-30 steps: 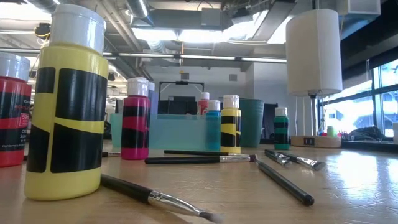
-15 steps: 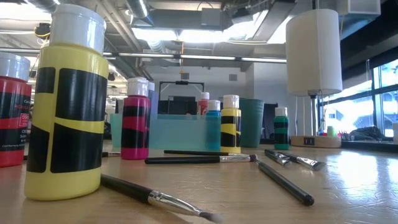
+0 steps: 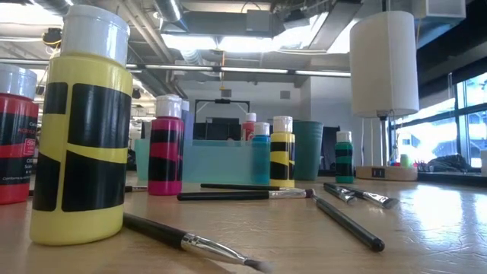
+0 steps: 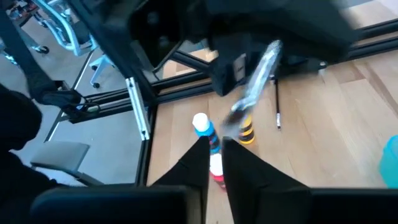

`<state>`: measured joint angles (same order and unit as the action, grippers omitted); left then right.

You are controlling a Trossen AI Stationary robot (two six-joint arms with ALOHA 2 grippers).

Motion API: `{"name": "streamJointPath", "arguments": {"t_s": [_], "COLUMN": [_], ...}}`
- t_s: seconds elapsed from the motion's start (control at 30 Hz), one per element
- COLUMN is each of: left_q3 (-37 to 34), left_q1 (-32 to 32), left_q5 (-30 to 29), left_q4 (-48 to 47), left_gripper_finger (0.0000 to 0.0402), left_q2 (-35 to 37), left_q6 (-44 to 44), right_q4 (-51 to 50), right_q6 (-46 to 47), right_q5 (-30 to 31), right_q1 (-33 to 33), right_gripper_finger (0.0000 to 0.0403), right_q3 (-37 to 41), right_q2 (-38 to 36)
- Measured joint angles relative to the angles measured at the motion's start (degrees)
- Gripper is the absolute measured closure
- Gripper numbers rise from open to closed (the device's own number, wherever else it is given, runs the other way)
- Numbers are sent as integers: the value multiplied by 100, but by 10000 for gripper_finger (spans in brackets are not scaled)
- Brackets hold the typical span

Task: Pick & Place Paint Supplies
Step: Put the black paint brush into the dark green cup

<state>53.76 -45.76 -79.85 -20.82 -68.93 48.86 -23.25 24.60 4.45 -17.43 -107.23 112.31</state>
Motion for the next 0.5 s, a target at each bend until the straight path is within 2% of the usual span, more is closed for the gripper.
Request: {"name": "streamJointPath", "arguments": {"t_s": [0.17,0.33,0.4,0.5], "left_q3": [-2,-4,-7,-7], "left_q1": [-9,-9,-9,-7], "left_q5": [100,273,619,1489], "left_q4": [-61,-121,-258,-341], "left_gripper_finger": [390,390,389,389], "left_q2": [95,486,733,1178], "left_q6": [-636,-1990,-2575,-3395], "right_q4": [4,-30,-30,36], "right_q6": [-13,-372,-543,-855], "right_q5": [-1,0,-2,90], "right_q1": [-133,-292,-343,-412], "right_gripper_finger": [309,255,235,209], "right_q3": [-3,3,3,2], "right_q2": [-92,-96,-96,-96]}}
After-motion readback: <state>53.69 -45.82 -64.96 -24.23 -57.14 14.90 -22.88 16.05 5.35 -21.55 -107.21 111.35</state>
